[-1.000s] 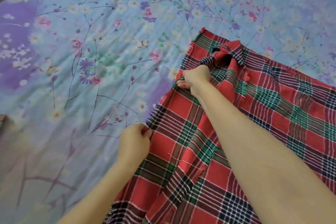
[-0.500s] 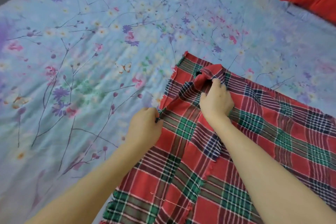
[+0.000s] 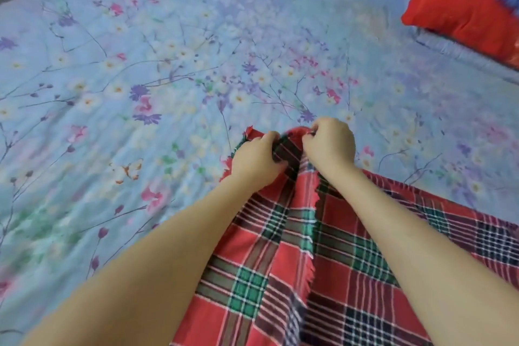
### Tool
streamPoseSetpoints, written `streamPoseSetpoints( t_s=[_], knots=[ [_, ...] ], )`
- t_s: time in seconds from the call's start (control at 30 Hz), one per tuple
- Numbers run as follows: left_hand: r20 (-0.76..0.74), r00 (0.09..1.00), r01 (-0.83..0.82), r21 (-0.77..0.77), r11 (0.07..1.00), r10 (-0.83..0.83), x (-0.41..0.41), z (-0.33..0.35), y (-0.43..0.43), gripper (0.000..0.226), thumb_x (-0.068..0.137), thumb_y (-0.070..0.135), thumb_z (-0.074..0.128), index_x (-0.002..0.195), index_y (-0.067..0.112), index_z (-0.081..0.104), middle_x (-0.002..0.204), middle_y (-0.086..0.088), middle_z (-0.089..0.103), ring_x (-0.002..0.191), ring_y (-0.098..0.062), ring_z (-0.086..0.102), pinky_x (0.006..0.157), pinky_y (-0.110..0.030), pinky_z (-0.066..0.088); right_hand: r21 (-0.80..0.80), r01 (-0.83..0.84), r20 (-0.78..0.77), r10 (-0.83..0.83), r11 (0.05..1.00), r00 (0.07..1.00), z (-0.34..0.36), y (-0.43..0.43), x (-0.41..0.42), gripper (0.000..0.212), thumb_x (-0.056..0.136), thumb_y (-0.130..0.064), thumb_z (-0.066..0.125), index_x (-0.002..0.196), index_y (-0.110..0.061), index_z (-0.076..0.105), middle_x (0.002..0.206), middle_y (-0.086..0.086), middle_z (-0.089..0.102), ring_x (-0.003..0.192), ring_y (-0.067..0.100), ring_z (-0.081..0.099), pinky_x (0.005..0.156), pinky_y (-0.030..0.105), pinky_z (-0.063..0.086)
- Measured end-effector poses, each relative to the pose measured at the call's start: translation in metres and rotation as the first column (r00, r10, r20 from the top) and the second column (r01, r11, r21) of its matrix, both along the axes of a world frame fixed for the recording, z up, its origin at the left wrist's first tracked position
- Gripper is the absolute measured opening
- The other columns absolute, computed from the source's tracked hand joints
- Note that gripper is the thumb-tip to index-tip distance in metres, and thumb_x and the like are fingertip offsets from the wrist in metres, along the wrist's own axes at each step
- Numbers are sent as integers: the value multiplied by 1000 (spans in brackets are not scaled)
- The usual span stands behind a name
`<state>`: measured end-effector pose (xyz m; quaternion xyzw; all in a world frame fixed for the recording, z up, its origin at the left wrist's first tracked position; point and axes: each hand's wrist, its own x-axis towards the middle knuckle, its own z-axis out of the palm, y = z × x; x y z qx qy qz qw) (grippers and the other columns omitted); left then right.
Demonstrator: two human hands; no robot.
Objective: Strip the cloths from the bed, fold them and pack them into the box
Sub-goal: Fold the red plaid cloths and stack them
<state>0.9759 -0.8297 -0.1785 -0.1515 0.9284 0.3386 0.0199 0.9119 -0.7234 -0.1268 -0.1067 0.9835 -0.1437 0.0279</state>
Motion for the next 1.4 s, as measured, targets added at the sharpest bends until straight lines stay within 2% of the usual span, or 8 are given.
streamPoseSetpoints(
  t_s=[0.13,0.3,0.53,0.63,0.77,1.0,1.17,1.4],
  knots=[
    [-32,990,-132,129,983,137,-31,8,-22,22,87,24,65,70,14,55,65,-5,52,74,-27,53,59,-26,30,-239,98,194,-51,966,980,4,-27,-40,19,76,-2,55,89,1,68,67,19,67,52,27,60,50,27,48],
    [174,970,-222,342,913,170,-44,7,-49,19,85,16,66,72,7,55,69,-14,45,65,-22,41,58,-31,38,-423,453,577,-152,785,803,-23,-64,-52,15,81,10,50,95,4,49,62,15,53,25,14,47,30,16,34],
    [150,949,-311,298,902,278,-13,-19,-44,17,86,10,58,69,10,58,57,-7,45,58,-25,43,56,-25,34,-480,559,657,-145,676,740,-63,-88,-31,35,90,8,41,125,10,44,95,21,57,38,19,59,31,21,42],
    [68,918,-395,249,884,391,-12,-21,-50,16,89,12,56,74,9,60,70,-12,55,68,-27,48,58,-27,33,-543,540,594,-161,643,789,-66,-95,-32,20,90,5,45,108,2,52,67,14,59,34,18,57,34,23,44],
    [127,923,-384,225,896,364,-16,-17,-46,46,96,21,46,54,7,36,52,-8,34,59,-38,44,54,-36,31,-552,511,631,-71,659,773,-72,-95,-26,25,87,11,44,105,-4,53,100,15,58,71,35,69,69,47,59],
    [68,958,-285,164,944,278,14,-27,-26,38,84,7,61,113,11,37,73,-7,51,71,-27,49,51,-33,33,-684,375,532,76,626,843,-47,-35,-2,44,91,0,49,133,-13,46,114,11,60,93,18,65,86,35,56],
    [-132,959,-279,-259,925,252,28,-29,-10,34,80,1,62,112,0,49,96,-24,55,87,-39,51,70,-43,39,-277,117,-40,-133,954,990,-56,70,31,25,98,-10,43,116,-10,61,100,1,66,89,17,61,76,29,46],
    [-197,840,377,-459,805,-506,39,-30,105,40,70,0,36,97,-2,66,107,-22,64,104,-43,59,91,-47,50,368,238,-146,-197,899,969,-66,243,9,45,91,1,45,135,-10,49,127,13,57,109,36,51,84,40,45]
  ],
)
